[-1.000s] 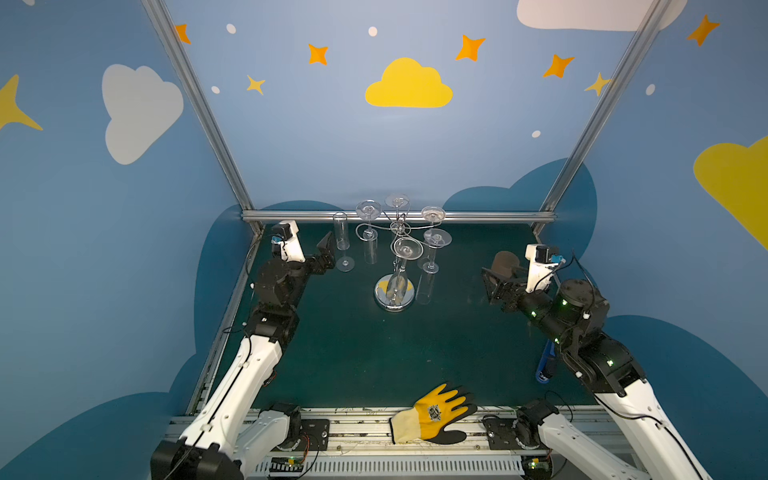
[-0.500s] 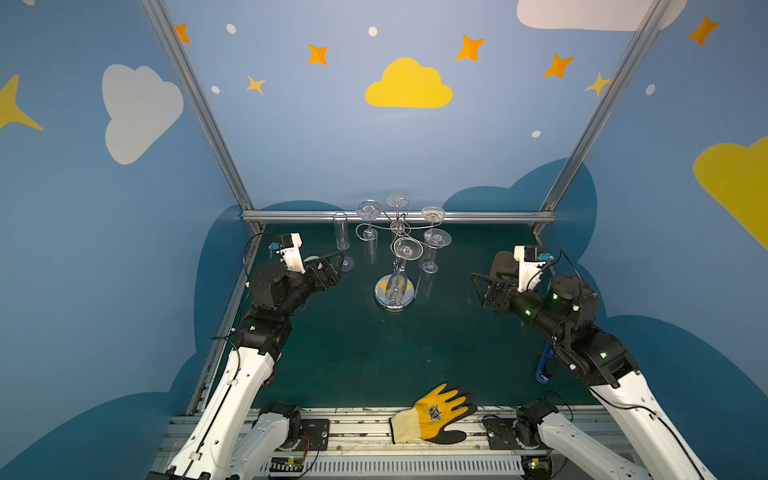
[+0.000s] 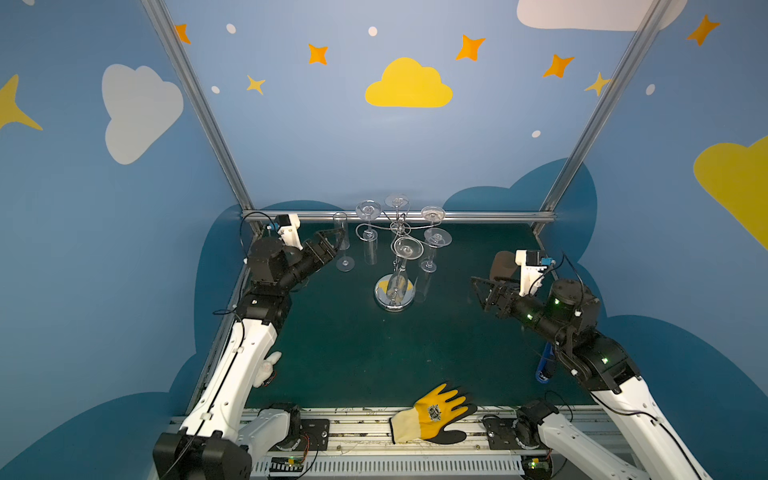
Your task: Take the wine glass off the wine glass rack
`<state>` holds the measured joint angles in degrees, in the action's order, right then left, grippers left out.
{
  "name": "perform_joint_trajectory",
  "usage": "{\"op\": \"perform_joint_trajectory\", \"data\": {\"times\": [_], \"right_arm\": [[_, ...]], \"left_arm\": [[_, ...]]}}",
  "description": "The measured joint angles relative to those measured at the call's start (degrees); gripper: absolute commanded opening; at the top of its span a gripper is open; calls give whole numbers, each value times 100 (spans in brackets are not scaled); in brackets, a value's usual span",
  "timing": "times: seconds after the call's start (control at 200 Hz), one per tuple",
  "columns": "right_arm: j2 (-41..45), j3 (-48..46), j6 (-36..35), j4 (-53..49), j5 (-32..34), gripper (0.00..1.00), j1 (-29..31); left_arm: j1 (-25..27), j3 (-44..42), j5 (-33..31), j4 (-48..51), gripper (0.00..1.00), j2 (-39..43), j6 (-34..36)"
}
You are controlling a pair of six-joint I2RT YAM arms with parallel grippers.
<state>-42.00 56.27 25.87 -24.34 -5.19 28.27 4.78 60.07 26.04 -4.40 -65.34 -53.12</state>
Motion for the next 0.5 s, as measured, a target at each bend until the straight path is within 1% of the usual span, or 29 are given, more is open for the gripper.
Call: {"op": "perform_joint_trajectory", "data": {"times": [0.095, 0.215, 0.255, 0.355, 0.501], "right_arm": [[55, -22, 37, -11, 2, 87, 0], [160, -48, 83, -31, 11, 87, 0], [188, -48, 92, -37, 15, 87, 0], [236, -59, 111, -46, 22, 87, 0], [273, -70, 133, -83, 26, 87, 0]], "left_arm": [[0, 291, 166, -168, 85, -442, -295], [-2, 457, 442, -490, 84, -946, -671], [-2, 525, 579, -616, 82, -1134, -800], [0, 723, 837, -837, 72, -1596, -1108], [28, 743, 916, -1095, 69, -1915, -1412]]}}
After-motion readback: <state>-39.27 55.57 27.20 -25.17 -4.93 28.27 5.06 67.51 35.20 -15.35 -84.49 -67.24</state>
